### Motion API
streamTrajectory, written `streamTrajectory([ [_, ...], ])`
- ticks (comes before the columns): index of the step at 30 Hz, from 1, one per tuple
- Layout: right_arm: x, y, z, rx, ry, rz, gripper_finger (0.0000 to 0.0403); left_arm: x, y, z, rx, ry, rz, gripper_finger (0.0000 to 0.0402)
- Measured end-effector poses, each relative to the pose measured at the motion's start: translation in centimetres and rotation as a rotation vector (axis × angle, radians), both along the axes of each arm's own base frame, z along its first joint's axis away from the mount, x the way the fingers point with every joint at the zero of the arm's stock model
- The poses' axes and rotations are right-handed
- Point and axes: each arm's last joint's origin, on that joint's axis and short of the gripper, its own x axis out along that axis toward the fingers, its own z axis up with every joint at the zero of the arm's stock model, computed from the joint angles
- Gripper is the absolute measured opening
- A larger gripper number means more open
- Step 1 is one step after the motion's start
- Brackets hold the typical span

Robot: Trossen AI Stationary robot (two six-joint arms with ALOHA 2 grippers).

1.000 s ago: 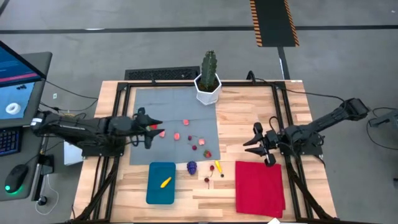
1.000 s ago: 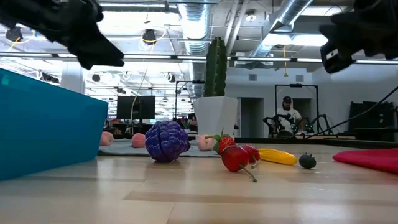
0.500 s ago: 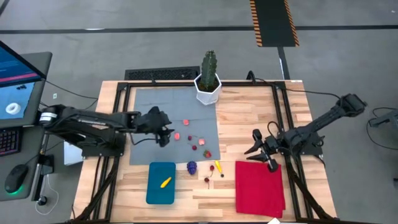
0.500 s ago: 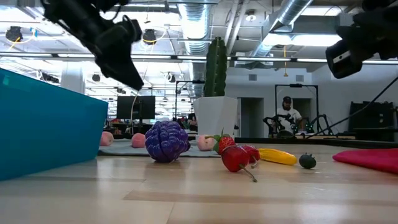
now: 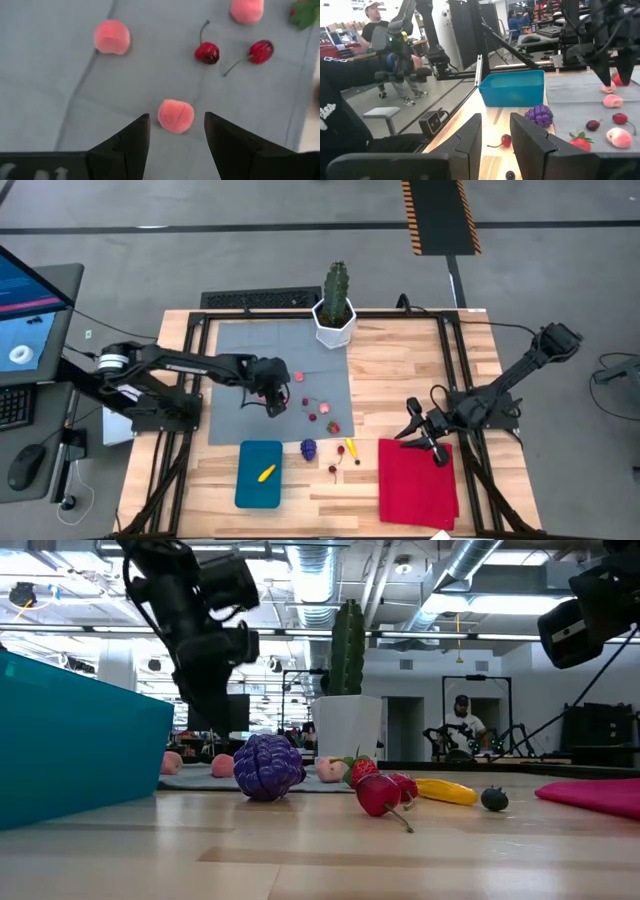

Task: Pick and placing Produce into tupperware
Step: Put the peach into the blue bin

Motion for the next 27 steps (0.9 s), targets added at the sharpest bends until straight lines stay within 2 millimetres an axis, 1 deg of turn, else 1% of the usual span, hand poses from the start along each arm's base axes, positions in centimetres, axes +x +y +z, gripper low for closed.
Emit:
streamTrajectory([
  [3,0.0,0.2,-0.1,-0.001,0.001,0.002,0.0123,0.7,0.0,-1.0,-0.032,0.03,-0.015,0.0178],
  [6,0.1,0.3,-0.1,0.004,-0.005,0.003,0.0123,1.3,0.1,-1.6,-0.042,0.056,-0.023,0.0178],
  [10,0.2,0.4,-0.1,0.011,-0.014,0.003,0.0123,1.5,0.1,-2.8,-0.051,0.116,-0.027,0.0178],
  [18,0.4,0.6,-0.3,0.013,-0.016,0.003,0.0123,1.6,0.1,-2.6,-0.049,0.102,-0.029,0.0178],
  [27,0.5,0.6,-0.3,0.015,-0.019,0.003,0.0123,1.7,0.1,-2.8,-0.047,0.108,-0.033,0.0178],
])
